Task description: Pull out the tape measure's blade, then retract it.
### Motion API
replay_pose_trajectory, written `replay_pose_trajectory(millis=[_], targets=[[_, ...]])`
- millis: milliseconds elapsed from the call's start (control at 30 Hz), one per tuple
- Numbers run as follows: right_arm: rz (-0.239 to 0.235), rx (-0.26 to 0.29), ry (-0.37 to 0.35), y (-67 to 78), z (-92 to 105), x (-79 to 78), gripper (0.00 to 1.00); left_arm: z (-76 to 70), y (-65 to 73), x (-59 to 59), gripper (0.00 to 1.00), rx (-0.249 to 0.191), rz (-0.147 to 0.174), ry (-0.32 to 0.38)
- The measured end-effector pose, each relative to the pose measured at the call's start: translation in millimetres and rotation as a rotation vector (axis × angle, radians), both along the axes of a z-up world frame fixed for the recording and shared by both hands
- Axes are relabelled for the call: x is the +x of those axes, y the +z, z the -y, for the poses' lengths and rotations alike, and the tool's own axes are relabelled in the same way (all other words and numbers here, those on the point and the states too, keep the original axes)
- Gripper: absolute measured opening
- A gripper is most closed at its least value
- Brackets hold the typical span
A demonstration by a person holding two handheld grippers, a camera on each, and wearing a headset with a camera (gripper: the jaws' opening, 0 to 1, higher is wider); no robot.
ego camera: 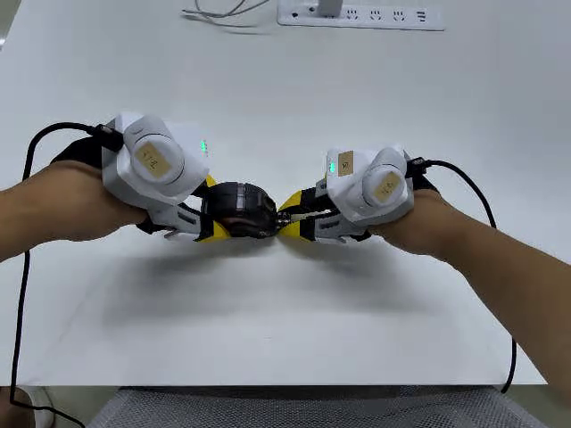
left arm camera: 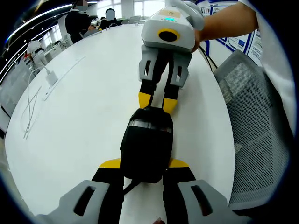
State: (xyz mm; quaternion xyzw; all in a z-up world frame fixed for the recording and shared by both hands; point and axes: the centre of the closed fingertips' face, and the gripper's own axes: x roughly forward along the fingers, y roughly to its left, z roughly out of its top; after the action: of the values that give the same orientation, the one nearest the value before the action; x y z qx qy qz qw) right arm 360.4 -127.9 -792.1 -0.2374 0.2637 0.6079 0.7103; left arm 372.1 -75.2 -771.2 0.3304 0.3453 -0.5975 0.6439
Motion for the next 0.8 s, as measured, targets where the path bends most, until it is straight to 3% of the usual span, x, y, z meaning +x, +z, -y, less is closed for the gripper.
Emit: replay_pose_trajectory(millis=[800], targets=[[-0.001, -0.024, 0.001, 1.9, 24.6, -5.1, 0.09, -0.2, 0.2, 0.4, 0.27, -0.005, 0.012, 0.000]])
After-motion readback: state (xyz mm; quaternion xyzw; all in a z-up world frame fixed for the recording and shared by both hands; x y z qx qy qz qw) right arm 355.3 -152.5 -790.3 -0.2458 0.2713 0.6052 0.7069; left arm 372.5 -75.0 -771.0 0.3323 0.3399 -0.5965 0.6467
